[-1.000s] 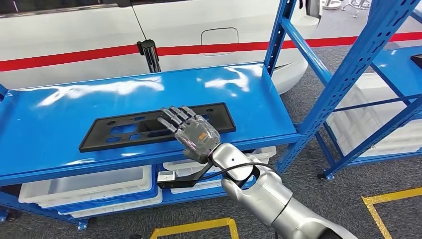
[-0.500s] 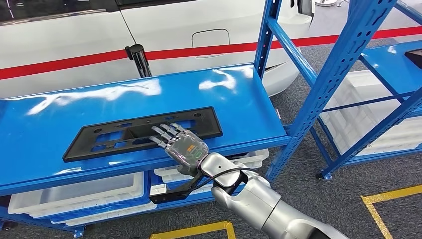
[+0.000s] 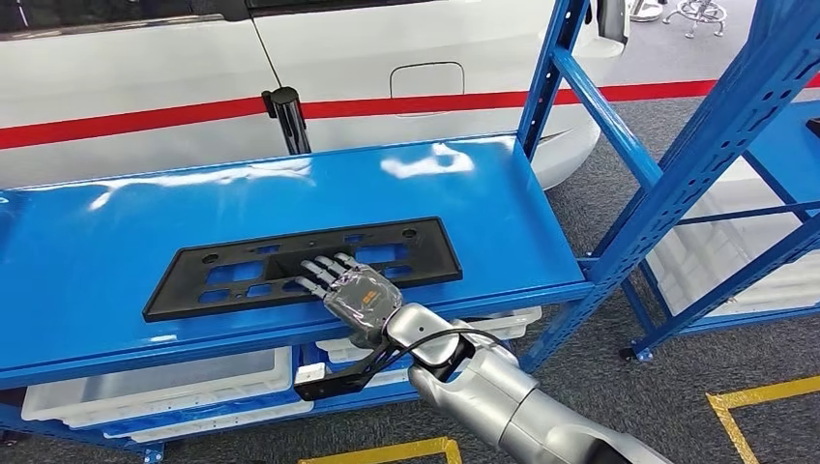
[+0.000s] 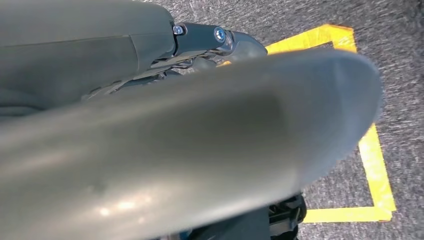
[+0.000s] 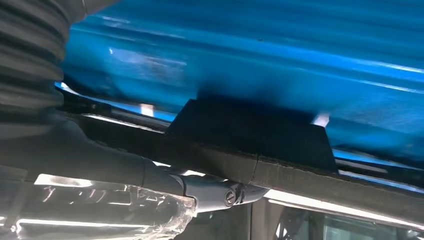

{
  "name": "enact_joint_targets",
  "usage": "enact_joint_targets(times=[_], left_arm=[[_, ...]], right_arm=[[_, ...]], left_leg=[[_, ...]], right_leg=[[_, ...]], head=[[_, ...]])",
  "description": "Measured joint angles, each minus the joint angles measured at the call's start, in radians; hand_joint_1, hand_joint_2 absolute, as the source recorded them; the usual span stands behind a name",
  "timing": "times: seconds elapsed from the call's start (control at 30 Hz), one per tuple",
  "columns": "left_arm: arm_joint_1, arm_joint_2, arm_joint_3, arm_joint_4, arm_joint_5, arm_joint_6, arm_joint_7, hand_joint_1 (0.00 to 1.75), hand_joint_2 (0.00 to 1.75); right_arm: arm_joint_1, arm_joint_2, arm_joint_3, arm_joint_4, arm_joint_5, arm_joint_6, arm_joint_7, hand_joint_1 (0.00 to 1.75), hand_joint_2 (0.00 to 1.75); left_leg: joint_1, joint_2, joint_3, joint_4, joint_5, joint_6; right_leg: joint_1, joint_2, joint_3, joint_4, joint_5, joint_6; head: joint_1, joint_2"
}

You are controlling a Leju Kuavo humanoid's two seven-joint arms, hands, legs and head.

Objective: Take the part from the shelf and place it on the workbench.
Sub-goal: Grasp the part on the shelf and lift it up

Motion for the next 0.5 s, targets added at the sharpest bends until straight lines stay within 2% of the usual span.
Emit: enact_joint_targets(times=[0.03, 0.07, 0.17, 0.23, 0.27, 0.33, 0.37, 0.4, 0.43, 0.47, 0.5], left_arm=[[0.0, 0.0, 0.0, 0.0, 0.0, 0.0, 0.0, 0.0, 0.0], [0.0, 0.0, 0.0, 0.0, 0.0, 0.0, 0.001, 0.0, 0.0], [0.0, 0.001, 0.0, 0.0, 0.0, 0.0, 0.002, 0.0, 0.0], [-0.001, 0.001, 0.0, 0.0, 0.0, 0.0, 0.002, 0.0, 0.0], [-0.001, 0.002, 0.0, 0.0, 0.0, 0.0, 0.002, 0.0, 0.0], [0.0, 0.002, 0.0, 0.0, 0.0, 0.0, 0.002, 0.0, 0.0], [0.001, 0.002, 0.0, 0.001, 0.0, 0.0, 0.002, 0.0, 0.0], [0.003, 0.002, 0.0, 0.001, 0.0, 0.0, 0.002, 0.0, 0.0], [0.003, 0.002, 0.0, 0.001, 0.0, 0.0, 0.002, 0.0, 0.0], [0.003, 0.003, 0.0, 0.001, 0.0, 0.0, 0.002, 0.0, 0.0], [0.003, 0.003, 0.0, 0.001, 0.0, 0.0, 0.002, 0.0, 0.0]], right_arm=[[0.0, 0.001, 0.001, 0.003, 0.0, 0.0, 0.001, 0.0, 1.75], [0.0, 0.002, 0.002, 0.005, 0.0, -0.001, 0.002, 0.0, 1.75], [-0.001, 0.005, 0.004, 0.01, 0.0, -0.001, 0.002, 0.0, 1.75], [-0.001, 0.009, 0.005, 0.012, 0.0, -0.001, 0.003, 0.0, 1.75], [-0.001, 0.012, 0.005, 0.014, 0.0, -0.002, 0.003, 0.0, 1.75], [0.0, 0.014, 0.007, 0.017, 0.0, -0.002, 0.003, 0.0, 1.75], [0.001, 0.014, 0.009, 0.019, 0.0, -0.002, 0.003, 0.0, 1.75], [0.001, 0.014, 0.011, 0.02, 0.0, -0.002, 0.003, 0.0, 1.75], [0.001, 0.014, 0.012, 0.021, 0.0, -0.002, 0.003, 0.0, 1.75], [0.001, 0.015, 0.014, 0.022, 0.0, -0.002, 0.003, 0.01, 1.75], [0.001, 0.016, 0.014, 0.022, 0.0, -0.002, 0.003, 0.4, 1.75]], left_leg=[[-0.002, -0.001, 0.004, 0.001, -0.005, -0.004], [-0.004, -0.001, 0.006, 0.002, -0.009, -0.009], [-0.001, -0.001, 0.008, 0.005, -0.018, -0.024], [0.004, 0.001, -0.004, 0.041, -0.043, -0.035], [0.007, 0.002, -0.026, 0.089, -0.068, -0.041], [0.012, 0.003, -0.098, 0.225, -0.126, -0.052], [0.015, 0.004, -0.132, 0.278, -0.139, -0.056], [0.017, 0.005, -0.15, 0.297, -0.132, -0.058], [0.019, 0.005, -0.146, 0.274, -0.105, -0.058], [0.021, 0.006, -0.122, 0.213, -0.063, -0.057], [0.021, 0.006, -0.088, 0.136, -0.025, -0.053]], right_leg=[[0.0, -0.001, 0.029, -0.06, 0.025, -0.002], [0.001, -0.002, 0.046, -0.095, 0.038, -0.007], [0.001, 0.0, 0.057, -0.108, 0.04, -0.025], [-0.005, 0.001, 0.066, -0.112, 0.038, -0.038], [-0.008, 0.001, 0.07, -0.113, 0.036, -0.044], [-0.007, 0.0, 0.074, -0.113, 0.031, -0.05], [-0.006, 0.0, 0.076, -0.113, 0.029, -0.052], [-0.005, 0.001, 0.078, -0.113, 0.028, -0.053], [-0.005, 0.002, 0.081, -0.113, 0.026, -0.053], [-0.005, 0.003, 0.085, -0.113, 0.024, -0.051], [-0.005, 0.004, 0.09, -0.113, 0.021, -0.049]], head=[[0.0, 0.0], [0.0, 0.0], [0.0, 0.0], [-0.003, 0.0], [-0.004, 0.0], [-0.005, 0.0], [-0.005, 0.0], [-0.005, 0.0], [-0.005, 0.0], [-0.005, 0.0], [-0.005, 0.0]])
